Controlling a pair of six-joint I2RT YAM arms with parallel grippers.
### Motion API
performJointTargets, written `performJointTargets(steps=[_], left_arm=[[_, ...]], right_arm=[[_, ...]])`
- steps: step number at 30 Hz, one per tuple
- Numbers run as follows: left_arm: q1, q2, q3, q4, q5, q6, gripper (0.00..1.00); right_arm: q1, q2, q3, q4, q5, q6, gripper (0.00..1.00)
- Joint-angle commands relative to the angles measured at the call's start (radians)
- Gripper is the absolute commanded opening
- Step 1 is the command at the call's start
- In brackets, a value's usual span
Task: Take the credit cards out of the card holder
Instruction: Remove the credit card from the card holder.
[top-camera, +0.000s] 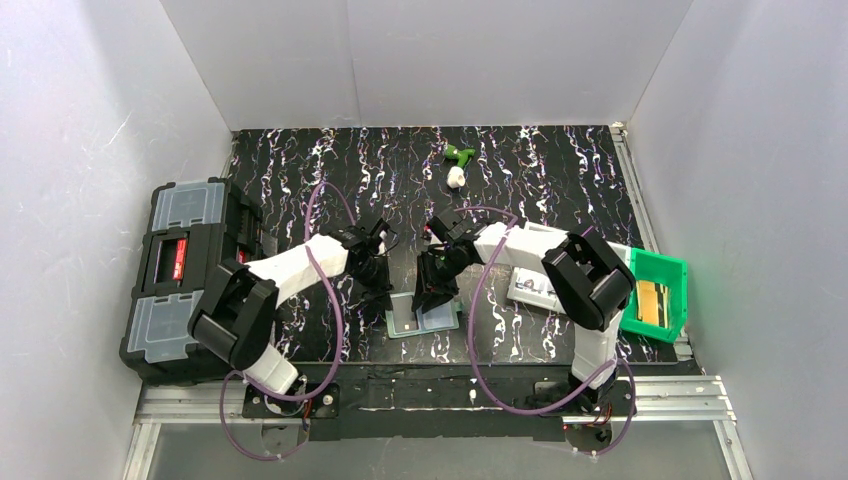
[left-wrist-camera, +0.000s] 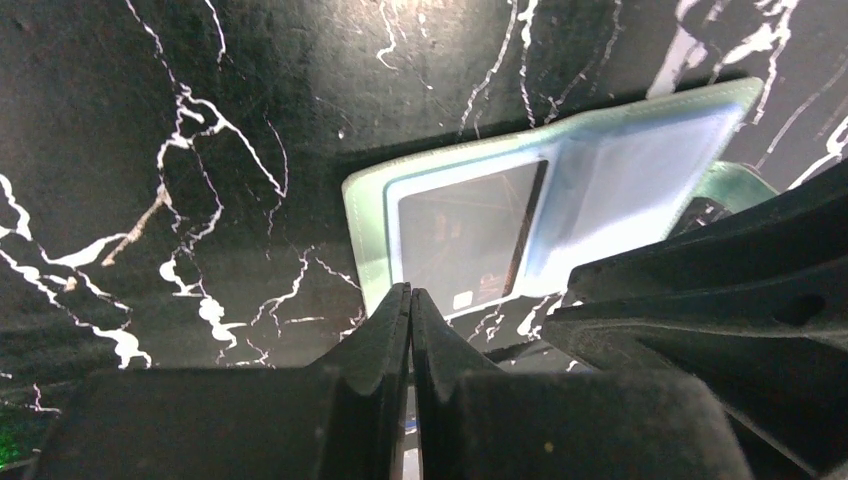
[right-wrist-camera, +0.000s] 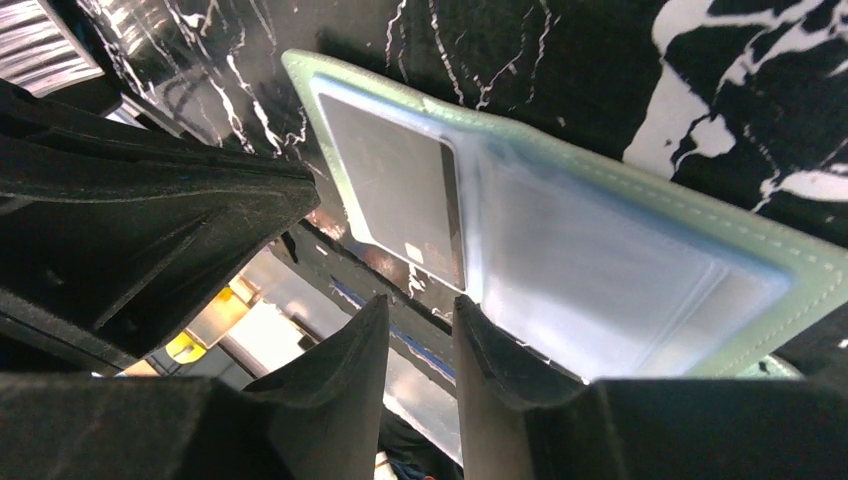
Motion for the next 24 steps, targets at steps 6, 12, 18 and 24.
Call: performJointTargets(steps=[6,12,18,24], left_arm=[[0.001,0.069,-0.043,0.075,0.007,0.005,0.00],[-0.010,0.109,-0.051,0.097,0.011,-0.015,0.00],[-0.049,0.160,-0.029,0.095,0.003,-0.048,0.00],[-0.072,0.210,-0.015,0.048,-0.070,-0.116,0.00]], right_arm=[[0.001,0.057,0.002,0.066,-0.003,-0.005,0.36],[0.002,0.087,-0.022,0.094,-0.001,0.001,0.36],[0.001,0.098,-0.059,0.170,-0.053,0.029,0.36],[-0.026,0.056,-0.139,0.277,-0.087,0.072,0.36]])
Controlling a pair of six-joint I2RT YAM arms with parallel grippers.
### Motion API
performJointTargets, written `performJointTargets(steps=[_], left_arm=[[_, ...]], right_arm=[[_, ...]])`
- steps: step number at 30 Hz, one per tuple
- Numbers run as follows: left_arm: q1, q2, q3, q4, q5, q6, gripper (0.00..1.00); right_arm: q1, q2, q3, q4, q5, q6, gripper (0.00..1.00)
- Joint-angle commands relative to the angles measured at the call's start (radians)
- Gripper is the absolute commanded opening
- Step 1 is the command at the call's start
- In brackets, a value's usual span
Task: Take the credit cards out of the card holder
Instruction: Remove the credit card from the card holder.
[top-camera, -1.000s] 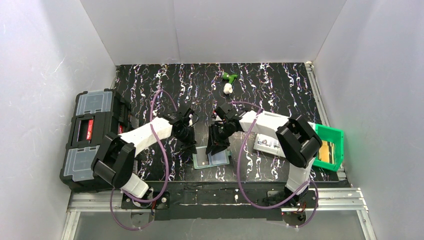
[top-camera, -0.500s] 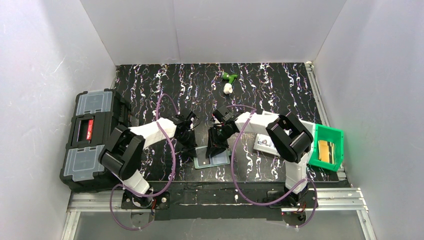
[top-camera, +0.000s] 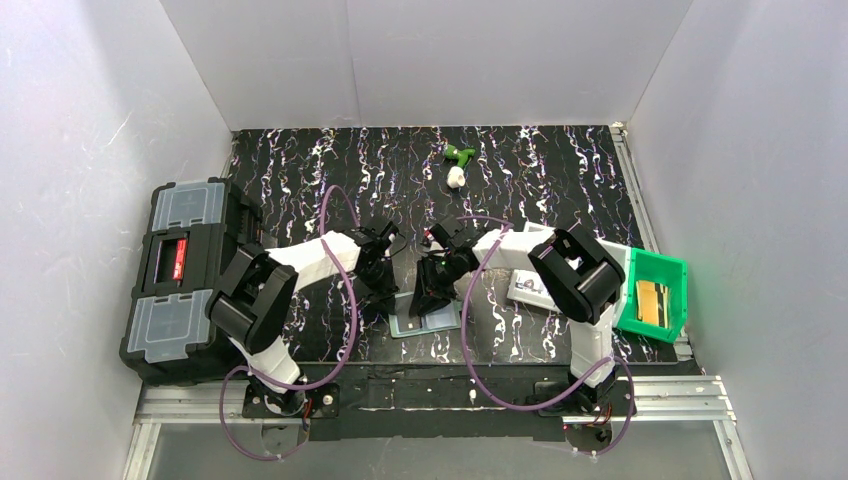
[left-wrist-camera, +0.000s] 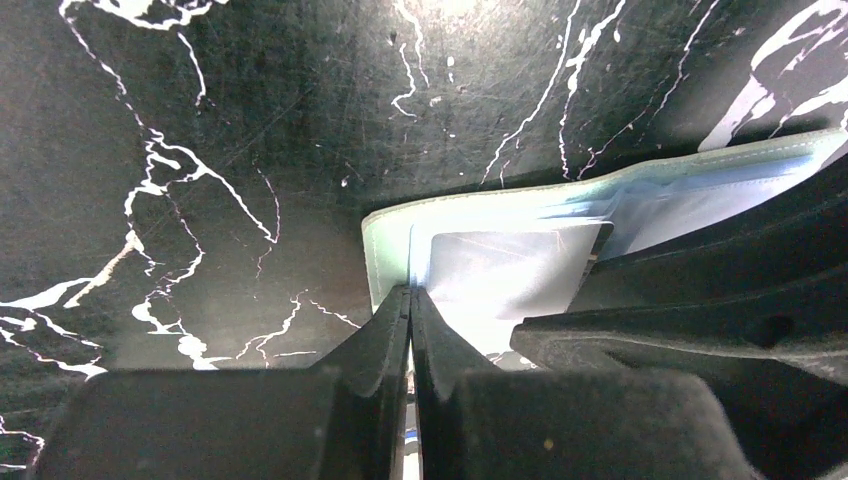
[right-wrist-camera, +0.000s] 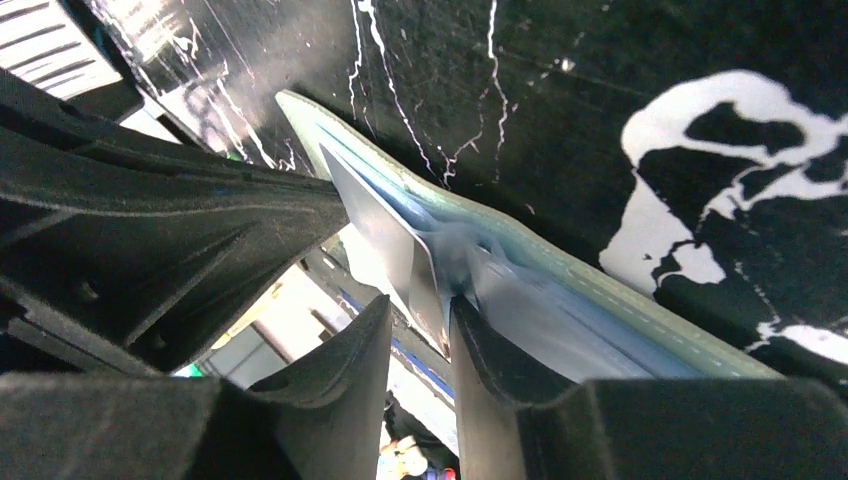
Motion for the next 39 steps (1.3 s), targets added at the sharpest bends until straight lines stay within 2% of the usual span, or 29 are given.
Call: performJointTargets(steps=[1,5,10,14,24,39], left_arm=[[-0.046,0.088,-0.040,0.017,-0.078,-0.073,0.00],[-0.045,0.094,-0.049,0.009,-0.103,-0.087,0.00],[-0.050,0.115,-0.045,0.037,-0.059,-0.108,0.00],[-0.052,0.117,-0.054,0.046,-0.056,-0.133,0.00],[-0.052,0.126,-0.079,0.062,-0.050,-0.156,0.00],[-0.049,0.144,-0.096,0.060,-0.060,-0.169,0.00]], right_arm=[[-0.026,-0.031,-0.094,0.136,-0.026,0.042,0.37],[-0.060,-0.067,-0.161,0.246,-0.076,0.084,0.37],[-0.071,-0.071,-0.244,0.492,-0.155,0.208,0.36],[-0.074,-0.082,-0.280,0.568,-0.165,0.248,0.31],[-0.078,-0.096,-0.313,0.639,-0.161,0.289,0.20],[-0.094,-0.123,-0.346,0.660,-0.143,0.296,0.21]])
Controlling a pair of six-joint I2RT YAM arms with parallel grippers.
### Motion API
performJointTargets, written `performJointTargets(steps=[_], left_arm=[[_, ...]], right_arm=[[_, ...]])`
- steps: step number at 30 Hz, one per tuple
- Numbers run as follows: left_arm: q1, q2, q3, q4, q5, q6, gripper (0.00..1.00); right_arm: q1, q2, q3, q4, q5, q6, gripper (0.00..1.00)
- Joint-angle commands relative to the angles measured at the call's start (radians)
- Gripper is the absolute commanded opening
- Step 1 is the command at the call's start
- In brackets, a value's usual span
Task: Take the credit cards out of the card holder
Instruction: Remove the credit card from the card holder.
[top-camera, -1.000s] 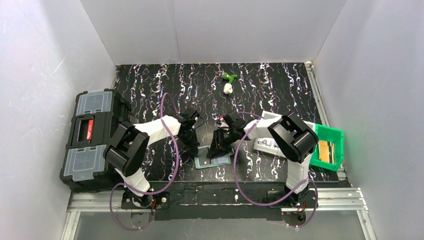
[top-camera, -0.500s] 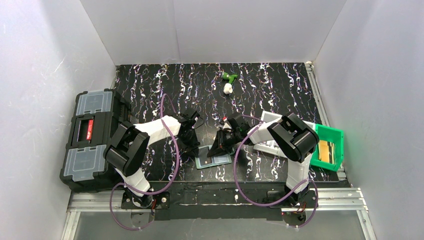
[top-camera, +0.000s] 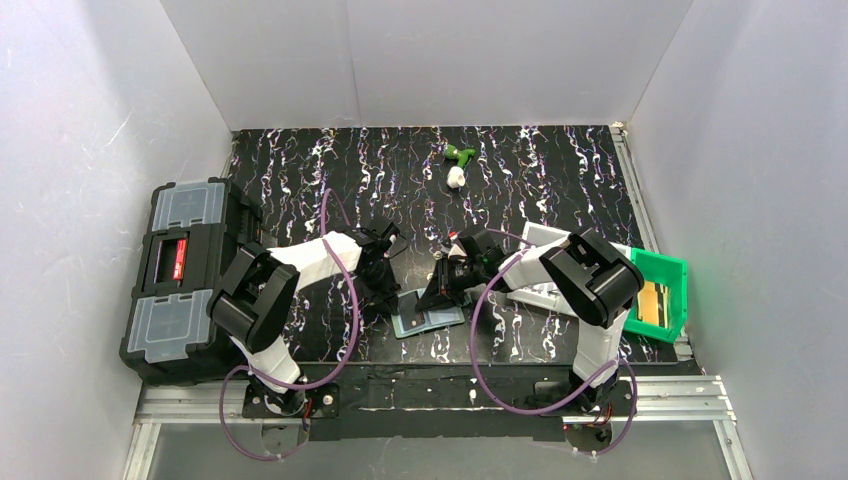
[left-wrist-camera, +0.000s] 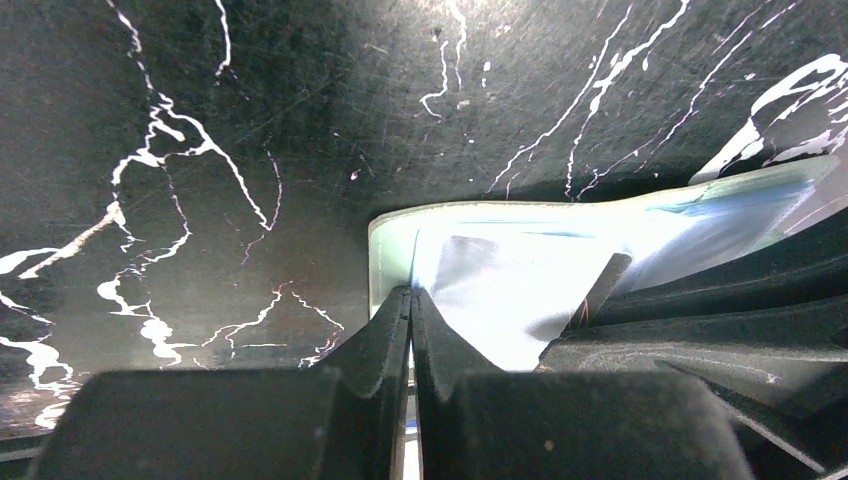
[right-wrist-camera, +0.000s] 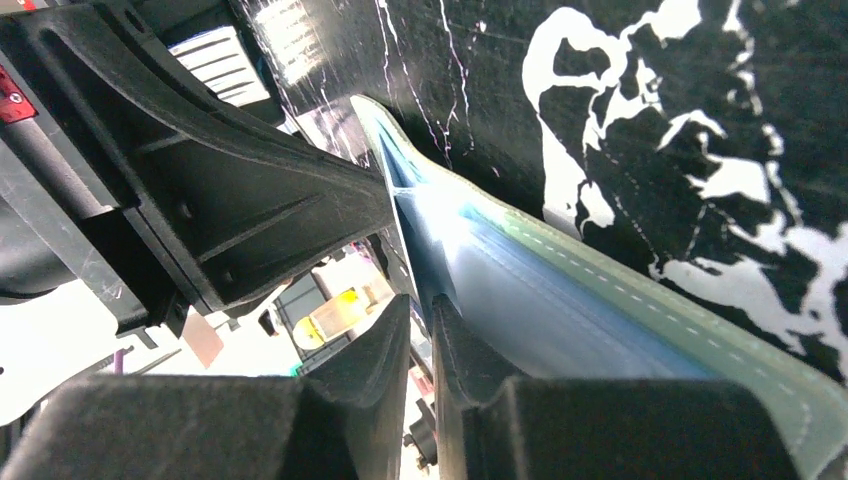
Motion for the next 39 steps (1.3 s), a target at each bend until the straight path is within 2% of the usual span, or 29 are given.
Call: performJointTargets(steps=[1,8,11,30,39], left_arm=[[-0.042,0.125,-0.091,0.071,-0.042,-0.020,0.00],[-0.032,0.123,-0.100,0.070,-0.047,-0.019,0.00],[-0.027,0.122,-0.103,0.068,-0.051,-0.018,0.00],[-0.005,0.089,-0.110,0.050,-0.073,0.003,0.00],[-0.005,0.044,-0.074,0.035,-0.060,0.028,0.00]], right_arm=[[-0.006,-0.041,-0.011,0.062,-0.006,0.018,0.21],[-0.008,-0.059,-0.002,0.002,0.019,-0.012,0.05],[-0.012,-0.074,-0.001,-0.029,0.036,-0.029,0.01],[-0.029,-0.210,0.046,-0.355,0.204,-0.230,0.01],[-0.029,-0.283,0.086,-0.457,0.240,-0.286,0.01]])
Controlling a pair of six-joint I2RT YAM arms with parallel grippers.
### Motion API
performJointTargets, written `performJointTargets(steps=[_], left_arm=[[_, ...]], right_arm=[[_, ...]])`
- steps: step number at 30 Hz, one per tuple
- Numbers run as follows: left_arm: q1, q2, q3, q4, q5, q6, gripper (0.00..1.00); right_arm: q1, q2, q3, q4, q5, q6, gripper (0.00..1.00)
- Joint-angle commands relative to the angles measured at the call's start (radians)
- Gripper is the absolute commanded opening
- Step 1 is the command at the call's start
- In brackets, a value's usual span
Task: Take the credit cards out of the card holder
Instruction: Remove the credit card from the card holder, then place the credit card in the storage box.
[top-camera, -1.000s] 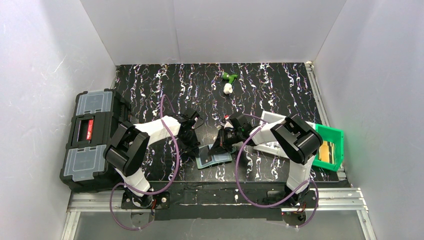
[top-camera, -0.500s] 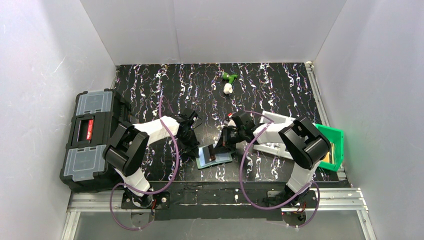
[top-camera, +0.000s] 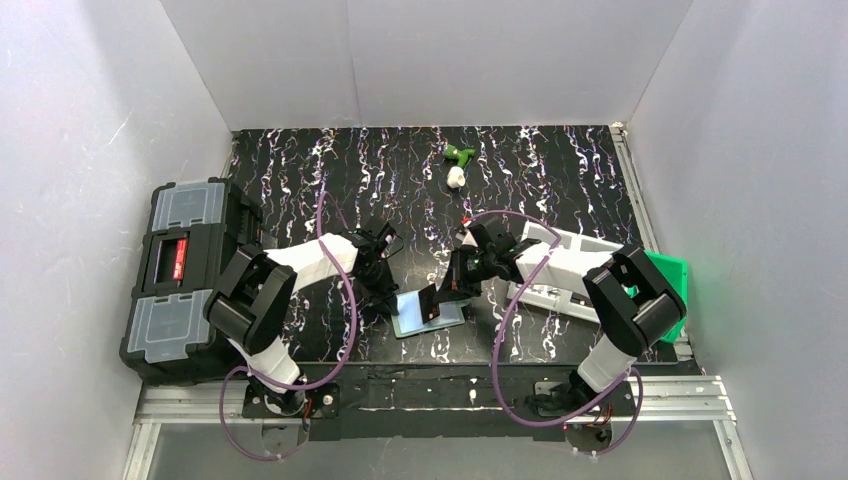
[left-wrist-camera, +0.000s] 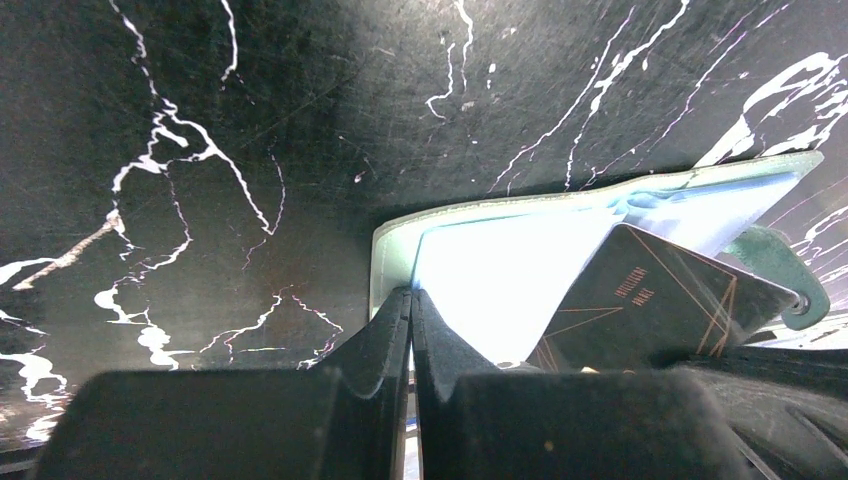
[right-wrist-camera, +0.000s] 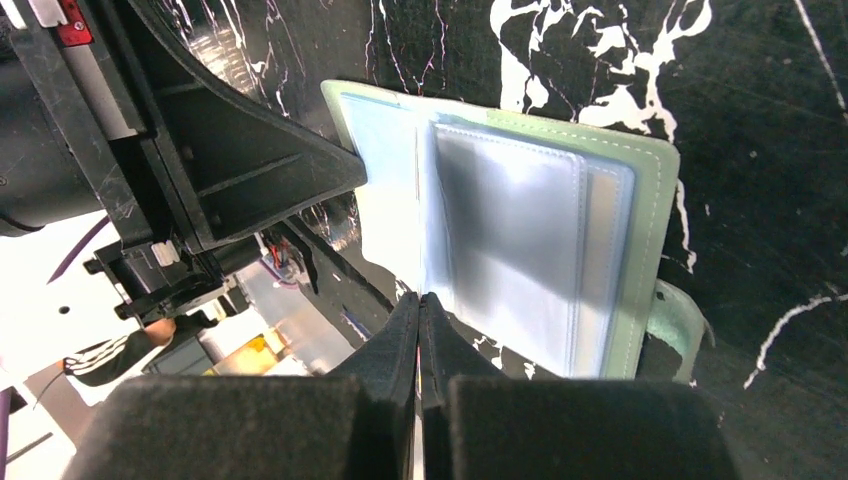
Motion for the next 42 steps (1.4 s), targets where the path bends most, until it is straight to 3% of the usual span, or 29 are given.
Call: performJointTargets(steps=[1,8,10,12,18,26,31,42], left_arm=[[-0.026,0.060,-0.043,-0.001,-0.083,0.030,0.00],[-0.027,-0.003,0.068,-0.060,-0.047,0.056,0.00],[-0.027,-0.025,0.111,-0.097,-0.050,0.070,0.05],[-0.027,-0.050,0.154,-0.137,-0.058,0.088,0.15],[-0.027,-0.129,0.236,-0.209,-0.089,0.118,0.57],[-0.026,-0.213,0.269,-0.245,-0.099,0.148,0.86],[-0.027,-0.240,0.281,-0.247,-0.087,0.169,0.92],[-0.027,-0.244,0.271,-0.203,-0.015,0.211,0.93]], right_arm=[[-0.004,-0.060,0.055,-0.083,0.035,-0.053,0.01],[-0.004,-0.113,0.099,-0.158,0.062,-0.093,0.01],[-0.004,-0.131,0.109,-0.177,0.068,-0.099,0.01],[-0.004,-0.147,0.122,-0.202,0.076,-0.105,0.01],[-0.004,-0.205,0.154,-0.267,0.109,-0.129,0.01],[-0.007,-0.284,0.169,-0.347,0.171,-0.147,0.01],[-0.057,-0.370,0.152,-0.423,0.213,-0.163,0.01],[-0.226,-0.592,0.131,-0.664,0.378,-0.194,0.01]])
